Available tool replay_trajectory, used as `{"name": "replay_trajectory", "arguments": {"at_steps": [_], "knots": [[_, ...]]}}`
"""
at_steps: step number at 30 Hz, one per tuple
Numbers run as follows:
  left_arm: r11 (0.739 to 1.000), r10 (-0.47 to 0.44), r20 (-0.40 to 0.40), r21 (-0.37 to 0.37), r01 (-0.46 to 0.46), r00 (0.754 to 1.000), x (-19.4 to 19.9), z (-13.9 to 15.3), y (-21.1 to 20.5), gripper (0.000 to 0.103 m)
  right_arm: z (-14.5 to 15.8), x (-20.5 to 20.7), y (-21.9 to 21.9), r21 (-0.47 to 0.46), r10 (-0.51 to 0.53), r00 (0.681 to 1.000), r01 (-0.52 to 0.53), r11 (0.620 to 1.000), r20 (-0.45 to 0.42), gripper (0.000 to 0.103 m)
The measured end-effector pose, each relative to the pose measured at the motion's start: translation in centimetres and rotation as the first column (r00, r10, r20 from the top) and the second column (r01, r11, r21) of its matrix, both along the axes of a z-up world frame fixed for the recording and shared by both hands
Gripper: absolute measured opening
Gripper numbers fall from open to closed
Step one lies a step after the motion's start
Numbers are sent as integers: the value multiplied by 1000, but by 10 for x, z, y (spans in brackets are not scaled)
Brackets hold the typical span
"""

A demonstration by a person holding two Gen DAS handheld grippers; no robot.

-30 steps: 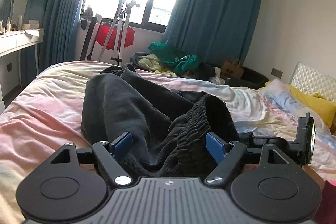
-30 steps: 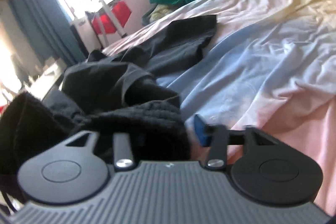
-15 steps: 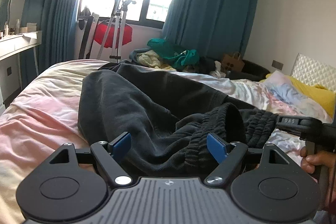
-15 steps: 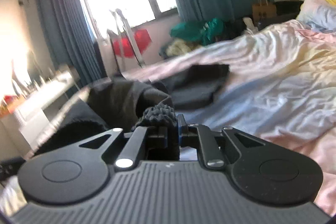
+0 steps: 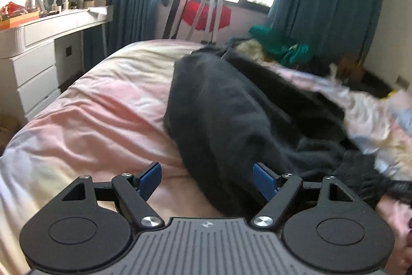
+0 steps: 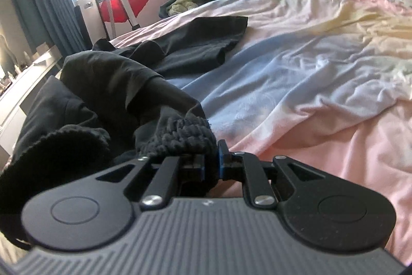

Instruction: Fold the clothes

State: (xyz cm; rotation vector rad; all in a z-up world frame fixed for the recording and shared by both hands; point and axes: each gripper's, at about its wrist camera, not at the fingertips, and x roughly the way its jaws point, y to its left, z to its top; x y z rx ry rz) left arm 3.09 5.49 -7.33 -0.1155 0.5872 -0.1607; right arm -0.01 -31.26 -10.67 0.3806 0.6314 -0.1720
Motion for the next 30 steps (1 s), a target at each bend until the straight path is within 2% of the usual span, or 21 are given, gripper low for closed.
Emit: {"name": "replay_trajectory", "arguments": {"at_steps": [4,8,10,11,12,13,15,16,19,22,24,30], "knots": [[990,-127,116,-42,132,985,-18,13,-7,84,4,-3,4,-8,-4,1000,4,1000,12,13],[959,-261,170,-68,275,950,-33,16,-25,101,6,-5,5,-18,0,1000,0,1000,20,13],[937,-337,186,-26,348,923,-38,14,-42,102,7,-5,5,-15,2,1000,-1,1000,24,14],[927,-371,195,19,375,908,-40,13,-52,102,7,-5,5,-11,2,1000,-1,1000,27,14],[927,-375,193,80,366,907,-40,10,-64,102,6,-5,4,-4,2,1000,-2,1000,28,14],[927,-368,187,147,344,911,-39,6,-76,102,6,-4,3,3,2,1000,-2,1000,29,14],[941,-277,162,246,234,947,-27,-4,-91,102,5,-4,1,16,1,1000,-1,1000,28,13],[948,-234,153,257,190,960,-21,-8,-93,102,4,-4,-1,25,0,1000,0,1000,27,13],[974,-154,124,183,130,980,-8,-18,-79,103,3,-4,-3,45,-6,1000,5,999,24,13],[990,-86,96,122,74,992,-1,-23,-61,103,3,-3,-3,52,-12,1000,11,999,20,14],[993,-45,88,116,35,995,1,-23,-55,103,3,-2,-3,60,-17,1000,16,998,18,14],[983,66,36,171,-71,997,-4,-21,-43,103,4,-3,-2,60,-18,1000,16,998,20,14]]}}
